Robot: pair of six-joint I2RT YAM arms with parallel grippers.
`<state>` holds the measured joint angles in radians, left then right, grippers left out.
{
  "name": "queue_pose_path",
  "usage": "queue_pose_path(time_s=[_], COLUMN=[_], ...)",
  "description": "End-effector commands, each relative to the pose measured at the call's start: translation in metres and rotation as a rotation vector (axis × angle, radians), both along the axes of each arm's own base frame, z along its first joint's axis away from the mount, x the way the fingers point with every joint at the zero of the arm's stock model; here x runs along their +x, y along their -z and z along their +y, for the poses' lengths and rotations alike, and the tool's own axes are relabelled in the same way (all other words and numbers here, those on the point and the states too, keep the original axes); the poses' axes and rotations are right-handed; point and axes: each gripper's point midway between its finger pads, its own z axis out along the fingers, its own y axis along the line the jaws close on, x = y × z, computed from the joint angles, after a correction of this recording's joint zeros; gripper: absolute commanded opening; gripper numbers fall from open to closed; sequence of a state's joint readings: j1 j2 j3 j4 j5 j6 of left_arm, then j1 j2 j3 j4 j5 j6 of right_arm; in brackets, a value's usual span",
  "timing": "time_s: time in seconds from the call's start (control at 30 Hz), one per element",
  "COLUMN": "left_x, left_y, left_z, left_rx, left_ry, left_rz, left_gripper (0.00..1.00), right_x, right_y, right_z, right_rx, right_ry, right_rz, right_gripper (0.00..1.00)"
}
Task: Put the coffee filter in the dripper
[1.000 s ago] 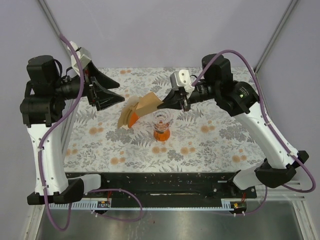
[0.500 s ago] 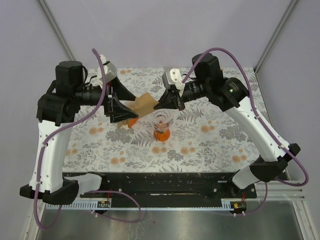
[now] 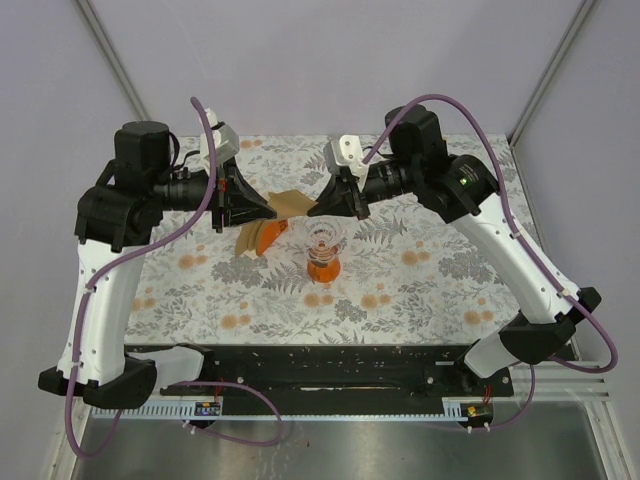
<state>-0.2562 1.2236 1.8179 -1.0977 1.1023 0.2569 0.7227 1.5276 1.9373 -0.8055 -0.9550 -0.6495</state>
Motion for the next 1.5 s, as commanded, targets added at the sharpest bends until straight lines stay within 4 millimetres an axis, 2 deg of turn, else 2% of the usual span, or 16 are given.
queue_pose_path(time_s=[0.0,0.1,0.13,0.17,0.2,0.23,0.33,0.5,0.6,0.77,0.97,1.03,1.17,1.3,1.33,1.47], left_x=[-0.008,-0.011,-0.014,-0.015,-0.017,-0.016,-0.006,0.004,0.014,0.011,0.011,0.007,-0.002,-0.004,-0.004,-0.004], left_y=[-0.023,-0.021,-0.019,-0.020,-0.022,-0.024,-0.033,-0.040,-0.043,-0.044,-0.043,-0.044,-0.043,-0.041,-0.042,-0.042], left_z=[0.002,0.005,0.006,0.007,0.009,0.010,0.015,0.014,0.011,0.006,0.005,0.003,0.000,0.000,0.000,0.000], left_rx=[-0.022,0.003,0.012,0.020,0.023,0.028,0.056,0.041,0.024,-0.004,-0.009,-0.020,-0.037,-0.037,-0.037,-0.039], left_ry=[0.000,0.001,0.012,0.016,0.014,0.004,-0.058,-0.079,-0.103,-0.064,-0.061,-0.040,0.016,0.023,0.022,0.024], left_rz=[-0.093,-0.123,-0.137,-0.156,-0.172,-0.189,-0.261,-0.277,-0.258,-0.231,-0.218,-0.211,-0.189,-0.184,-0.183,-0.179], left_gripper=[0.00,0.02,0.18,0.41,0.55,0.59,0.61,0.59,0.38,0.35,0.12,0.12,0.22,0.23,0.21,0.00], right_x=[0.008,0.014,0.014,0.014,0.011,0.009,0.003,0.001,0.002,0.001,0.002,0.002,0.003,0.004,0.004,0.004], right_y=[-0.010,-0.010,-0.008,-0.007,-0.007,-0.005,-0.006,-0.005,-0.004,-0.005,-0.005,-0.005,-0.004,-0.003,-0.003,-0.004], right_z=[-0.002,-0.001,-0.001,0.000,0.000,-0.001,-0.001,-0.002,-0.001,-0.001,0.000,0.000,0.000,0.000,-0.001,0.000], right_rx=[0.011,0.005,-0.001,-0.005,-0.007,-0.012,-0.010,-0.014,-0.016,-0.015,-0.015,-0.016,-0.018,-0.022,-0.022,-0.021], right_ry=[0.062,0.086,0.084,0.078,0.063,0.049,0.019,0.008,0.004,0.004,0.004,0.005,0.012,0.015,0.016,0.017], right_rz=[-0.026,-0.022,-0.016,-0.011,-0.009,-0.005,-0.010,-0.002,0.006,0.004,0.005,0.004,0.002,0.004,0.003,0.002], right_gripper=[0.00,0.00,0.00,0.00,0.00,0.00,0.00,0.00,0.00,0.00,0.00,0.00,0.00,0.00,0.00,0.00])
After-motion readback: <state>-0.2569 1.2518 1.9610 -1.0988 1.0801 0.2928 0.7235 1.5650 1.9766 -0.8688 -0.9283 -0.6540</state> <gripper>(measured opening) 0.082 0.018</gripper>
